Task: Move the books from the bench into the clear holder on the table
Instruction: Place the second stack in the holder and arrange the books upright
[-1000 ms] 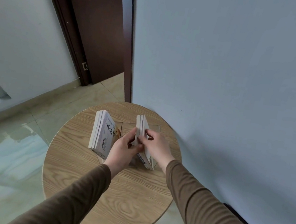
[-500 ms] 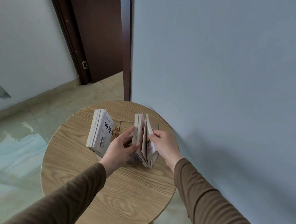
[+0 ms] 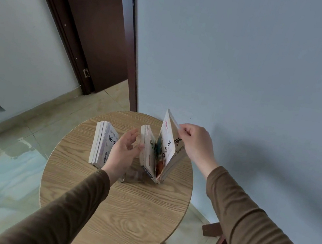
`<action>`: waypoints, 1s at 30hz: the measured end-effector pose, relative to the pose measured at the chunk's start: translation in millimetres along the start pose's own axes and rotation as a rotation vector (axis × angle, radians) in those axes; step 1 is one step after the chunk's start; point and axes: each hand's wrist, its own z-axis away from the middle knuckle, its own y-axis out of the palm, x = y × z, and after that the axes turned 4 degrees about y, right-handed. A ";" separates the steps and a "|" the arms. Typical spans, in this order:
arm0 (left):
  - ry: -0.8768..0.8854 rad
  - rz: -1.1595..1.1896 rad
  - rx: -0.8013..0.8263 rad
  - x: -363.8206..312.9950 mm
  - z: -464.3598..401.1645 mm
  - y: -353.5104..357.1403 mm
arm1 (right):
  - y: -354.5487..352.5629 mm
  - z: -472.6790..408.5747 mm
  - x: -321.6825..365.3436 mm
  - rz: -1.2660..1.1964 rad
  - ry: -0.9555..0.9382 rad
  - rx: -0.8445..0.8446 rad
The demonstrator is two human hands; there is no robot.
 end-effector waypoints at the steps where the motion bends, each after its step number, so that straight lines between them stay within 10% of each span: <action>1: 0.028 -0.010 0.001 -7.7 -2.8 -0.6 | -9.1 -1.4 6.4 0.005 -0.020 -0.002; 10: 0.275 0.113 0.180 -91.4 -26.6 -5.1 | -75.3 -17.4 70.4 0.132 -0.298 0.164; 19: 0.291 0.178 -0.064 -92.7 -1.0 -9.3 | -81.7 -30.7 72.7 -0.461 -0.230 0.250; 30: 0.380 0.110 -0.239 -65.8 58.2 8.1 | -13.1 -37.3 71.9 -0.551 -0.195 0.186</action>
